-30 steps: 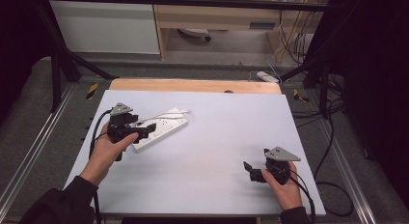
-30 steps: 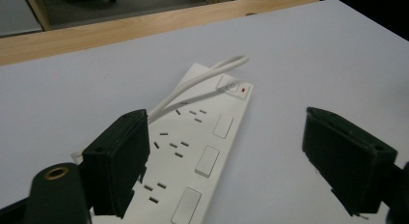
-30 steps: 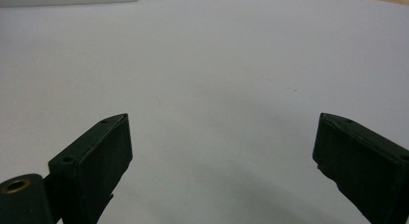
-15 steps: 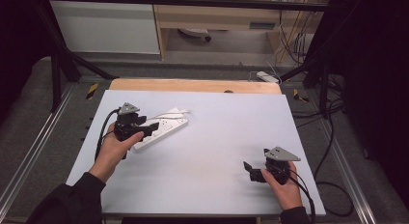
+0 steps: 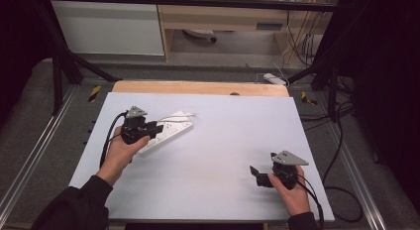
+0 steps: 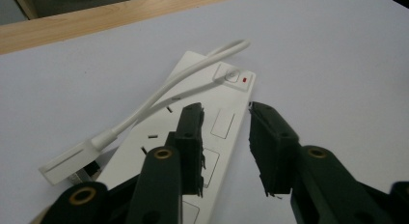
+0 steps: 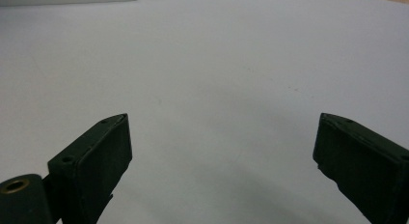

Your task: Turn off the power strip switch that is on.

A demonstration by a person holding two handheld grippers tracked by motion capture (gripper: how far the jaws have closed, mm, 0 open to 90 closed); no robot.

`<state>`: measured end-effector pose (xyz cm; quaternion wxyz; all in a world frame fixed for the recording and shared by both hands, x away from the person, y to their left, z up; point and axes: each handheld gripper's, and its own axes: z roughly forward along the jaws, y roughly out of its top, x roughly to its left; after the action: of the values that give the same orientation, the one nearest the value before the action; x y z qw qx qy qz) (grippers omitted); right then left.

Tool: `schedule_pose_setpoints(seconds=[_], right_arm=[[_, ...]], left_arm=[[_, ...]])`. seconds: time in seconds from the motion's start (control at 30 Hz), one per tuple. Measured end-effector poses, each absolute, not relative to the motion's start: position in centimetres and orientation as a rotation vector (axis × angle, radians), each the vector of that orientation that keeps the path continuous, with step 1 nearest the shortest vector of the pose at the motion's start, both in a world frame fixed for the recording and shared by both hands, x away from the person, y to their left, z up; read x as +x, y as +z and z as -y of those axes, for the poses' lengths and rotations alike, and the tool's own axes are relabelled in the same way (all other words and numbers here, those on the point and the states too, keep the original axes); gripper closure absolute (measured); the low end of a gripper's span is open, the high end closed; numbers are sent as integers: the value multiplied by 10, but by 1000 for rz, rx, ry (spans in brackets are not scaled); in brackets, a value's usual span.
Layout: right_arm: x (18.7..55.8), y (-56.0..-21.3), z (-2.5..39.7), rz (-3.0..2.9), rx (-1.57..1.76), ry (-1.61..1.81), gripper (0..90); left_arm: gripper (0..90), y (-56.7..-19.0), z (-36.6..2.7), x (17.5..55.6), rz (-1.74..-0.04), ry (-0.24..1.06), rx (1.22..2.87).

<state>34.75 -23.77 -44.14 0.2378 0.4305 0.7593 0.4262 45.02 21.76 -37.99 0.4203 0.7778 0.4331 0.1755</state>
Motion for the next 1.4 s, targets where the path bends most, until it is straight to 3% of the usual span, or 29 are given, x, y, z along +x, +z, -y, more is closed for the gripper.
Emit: schedule_pose_setpoints(seconds=[0.57,1.4], right_arm=[[348,-442,236,-2098,1177,1164,65],[347,-443,235,-2109,1172,1158,62]], left_arm=[[870,-386,-211,450,-1061,396,1988],[900,-395,-206,452,-1046,366,2046]])
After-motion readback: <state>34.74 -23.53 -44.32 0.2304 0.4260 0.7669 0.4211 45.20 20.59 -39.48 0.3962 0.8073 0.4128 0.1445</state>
